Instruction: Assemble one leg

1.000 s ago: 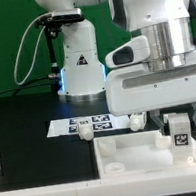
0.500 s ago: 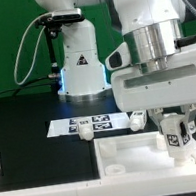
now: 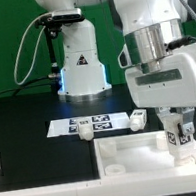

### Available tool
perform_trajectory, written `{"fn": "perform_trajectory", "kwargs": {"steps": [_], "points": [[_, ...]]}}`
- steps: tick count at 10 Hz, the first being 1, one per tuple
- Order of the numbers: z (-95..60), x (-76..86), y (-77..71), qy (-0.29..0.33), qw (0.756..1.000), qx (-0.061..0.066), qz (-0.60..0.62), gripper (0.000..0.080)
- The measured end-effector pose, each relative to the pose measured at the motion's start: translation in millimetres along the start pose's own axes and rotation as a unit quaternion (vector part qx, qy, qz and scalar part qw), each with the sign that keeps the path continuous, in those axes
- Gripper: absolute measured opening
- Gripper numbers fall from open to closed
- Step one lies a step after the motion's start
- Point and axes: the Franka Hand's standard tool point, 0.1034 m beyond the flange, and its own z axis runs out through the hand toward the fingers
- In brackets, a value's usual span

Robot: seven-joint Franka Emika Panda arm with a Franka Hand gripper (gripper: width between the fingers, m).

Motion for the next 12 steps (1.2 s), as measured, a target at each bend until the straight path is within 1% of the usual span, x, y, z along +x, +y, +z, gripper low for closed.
{"fn": "perform_trajectory", "kwargs": {"steps": [1,2,3,4,5,6,8,9,10,11,12], "points": [[0.5,-0.3,0.1,0.000,1.000,0.000,-0.001,0.0291],[0.1,-1.1,-0.1,0.000,1.000,-0.003,-0.029,0.0445],[-3.1,-4.9,-2.5,-0.005,0.988,-0.018,-0.154,0.0445],[-5.2,-6.7,-4.4,-0.010,0.969,-0.021,-0.244,0.0605],[-3.8,-8.2,-2.0,-0.013,0.952,-0.025,-0.305,0.0636],[-3.3,-7.5,-1.7,-0.014,0.944,-0.025,-0.328,0.0636],[-2.7,-6.9,-1.2,-0.015,0.919,-0.025,-0.393,0.0649],[-4.1,-7.0,-3.1,-0.016,0.882,-0.033,-0.469,0.0649],[-6.8,-7.2,-11.3,-0.012,0.826,-0.043,-0.562,0.0649],[-3.0,-6.7,-13.2,-0.021,0.770,-0.050,-0.636,0.0649],[-2.0,-6.4,-13.8,-0.020,0.777,-0.048,-0.627,0.0649]]}}
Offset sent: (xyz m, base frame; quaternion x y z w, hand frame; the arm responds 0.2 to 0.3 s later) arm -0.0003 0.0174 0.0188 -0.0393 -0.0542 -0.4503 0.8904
